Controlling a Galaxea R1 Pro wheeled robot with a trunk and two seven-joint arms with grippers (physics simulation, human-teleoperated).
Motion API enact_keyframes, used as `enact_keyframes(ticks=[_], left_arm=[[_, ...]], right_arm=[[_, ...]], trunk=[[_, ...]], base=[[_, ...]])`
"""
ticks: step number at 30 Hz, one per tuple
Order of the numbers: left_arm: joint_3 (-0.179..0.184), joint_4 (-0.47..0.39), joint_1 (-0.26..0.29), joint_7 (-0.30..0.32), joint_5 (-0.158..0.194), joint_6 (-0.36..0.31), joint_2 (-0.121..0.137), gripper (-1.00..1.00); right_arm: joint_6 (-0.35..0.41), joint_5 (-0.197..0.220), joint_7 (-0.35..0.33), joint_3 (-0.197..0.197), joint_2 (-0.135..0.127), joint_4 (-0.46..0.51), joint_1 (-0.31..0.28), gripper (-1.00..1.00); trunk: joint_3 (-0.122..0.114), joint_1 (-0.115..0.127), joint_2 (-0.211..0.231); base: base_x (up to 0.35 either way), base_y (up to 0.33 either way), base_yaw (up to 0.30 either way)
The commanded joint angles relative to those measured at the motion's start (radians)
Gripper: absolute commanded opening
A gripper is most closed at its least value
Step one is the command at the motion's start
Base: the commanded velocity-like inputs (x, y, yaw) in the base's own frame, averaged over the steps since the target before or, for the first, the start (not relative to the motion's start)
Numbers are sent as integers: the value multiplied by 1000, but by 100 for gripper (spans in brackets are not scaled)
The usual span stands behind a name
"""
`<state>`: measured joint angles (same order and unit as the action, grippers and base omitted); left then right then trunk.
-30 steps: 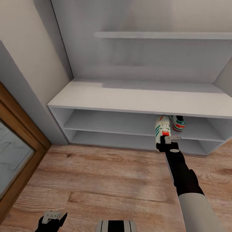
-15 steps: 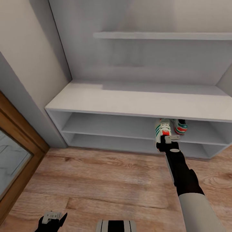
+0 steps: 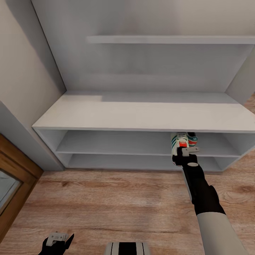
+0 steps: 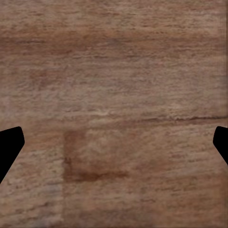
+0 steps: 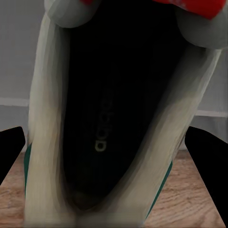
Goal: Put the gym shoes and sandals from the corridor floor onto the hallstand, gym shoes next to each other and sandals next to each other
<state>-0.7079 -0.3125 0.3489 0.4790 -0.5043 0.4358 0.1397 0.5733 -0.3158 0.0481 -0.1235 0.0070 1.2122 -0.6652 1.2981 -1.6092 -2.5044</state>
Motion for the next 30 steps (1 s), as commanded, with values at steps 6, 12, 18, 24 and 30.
enact_keyframes(ticks=[6, 12, 18, 24, 30], left_arm=[[-9, 1, 1, 5, -8, 4, -1, 100], [-9, 0, 1, 5, -8, 4, -1, 100], [-10, 0, 1, 5, -7, 4, 0, 100], [-9, 0, 1, 5, -7, 4, -1, 100], [-9, 0, 1, 5, -8, 4, -2, 100]], right_arm=[[5, -2, 1, -1, 1, 9, 0, -100], [5, -2, 0, -1, 1, 9, -1, -100], [5, -2, 0, -1, 1, 9, -1, -100], [4, -2, -1, -1, 1, 9, -1, -100], [4, -2, -1, -1, 1, 9, -1, -100]], trunk=[[1, 0, 0], [1, 0, 0], [1, 0, 0], [1, 0, 0], [1, 0, 0]], base=[[2, 0, -18], [2, 1, -1], [146, 92, 0], [63, 22, 0], [159, 1, 0]])
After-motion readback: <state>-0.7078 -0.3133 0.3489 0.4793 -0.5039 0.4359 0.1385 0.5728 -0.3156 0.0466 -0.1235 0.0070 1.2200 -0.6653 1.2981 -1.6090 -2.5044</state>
